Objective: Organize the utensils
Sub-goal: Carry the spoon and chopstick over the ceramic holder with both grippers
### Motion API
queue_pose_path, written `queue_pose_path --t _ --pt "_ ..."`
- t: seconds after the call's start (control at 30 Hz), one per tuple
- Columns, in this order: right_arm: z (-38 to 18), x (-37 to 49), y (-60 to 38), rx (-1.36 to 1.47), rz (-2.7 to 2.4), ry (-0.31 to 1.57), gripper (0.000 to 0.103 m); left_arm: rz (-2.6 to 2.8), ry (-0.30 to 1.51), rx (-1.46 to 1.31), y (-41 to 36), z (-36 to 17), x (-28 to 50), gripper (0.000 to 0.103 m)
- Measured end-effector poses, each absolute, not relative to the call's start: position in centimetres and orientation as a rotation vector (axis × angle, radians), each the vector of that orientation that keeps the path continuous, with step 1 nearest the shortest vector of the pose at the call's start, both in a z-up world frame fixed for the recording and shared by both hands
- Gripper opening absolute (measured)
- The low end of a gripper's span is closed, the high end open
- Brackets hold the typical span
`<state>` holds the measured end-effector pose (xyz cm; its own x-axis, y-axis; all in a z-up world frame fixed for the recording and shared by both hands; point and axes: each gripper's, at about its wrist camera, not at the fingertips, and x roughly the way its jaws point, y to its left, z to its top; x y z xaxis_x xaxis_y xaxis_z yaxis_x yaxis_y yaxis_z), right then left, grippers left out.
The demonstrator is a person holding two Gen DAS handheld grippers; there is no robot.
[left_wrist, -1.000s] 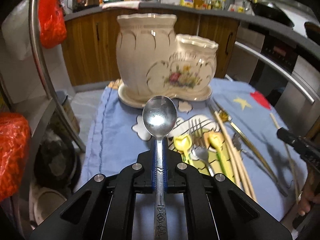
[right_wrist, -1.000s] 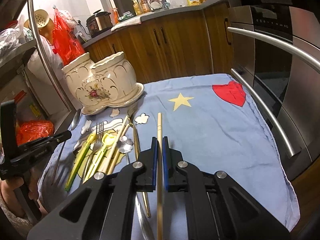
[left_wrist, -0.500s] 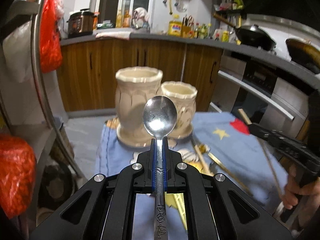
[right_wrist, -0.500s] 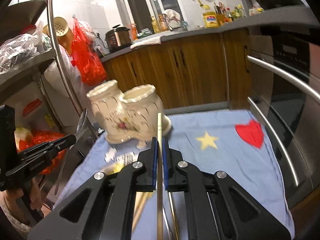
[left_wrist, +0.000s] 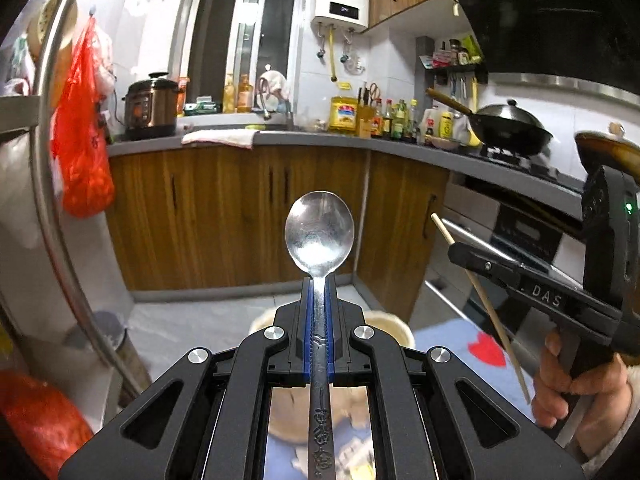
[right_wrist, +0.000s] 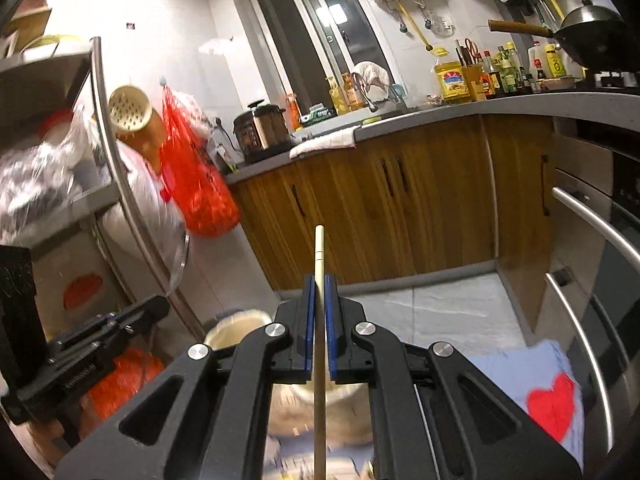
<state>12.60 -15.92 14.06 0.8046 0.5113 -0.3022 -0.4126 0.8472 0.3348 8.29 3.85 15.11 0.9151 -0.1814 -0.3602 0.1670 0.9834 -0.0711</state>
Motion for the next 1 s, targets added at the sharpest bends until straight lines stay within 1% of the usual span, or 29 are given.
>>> queue_pose_path --t 0.27,0.43,0.67,1.0 --pt "14.0 18.1 -14.1 0.335 0.544 0.316 0.005 -0.161 0.322 -0.121 5.4 15.5 13.5 0.006" --pt "12.8 19.9 -13.6 0.386 0.562 0.293 0.005 -0.138 0.291 -0.125 5.2 14.0 15.5 0.006" --pt "10.6 21.9 -13.1 0.399 0.514 0.301 0.005 -0.109 0.277 -0.087 5.0 12.1 16.3 0.006" --pt "9.2 22.4 -12.6 0.363 0.483 0.298 0.005 -0.123 0.288 -0.062 4.6 10.5 16.0 0.006"
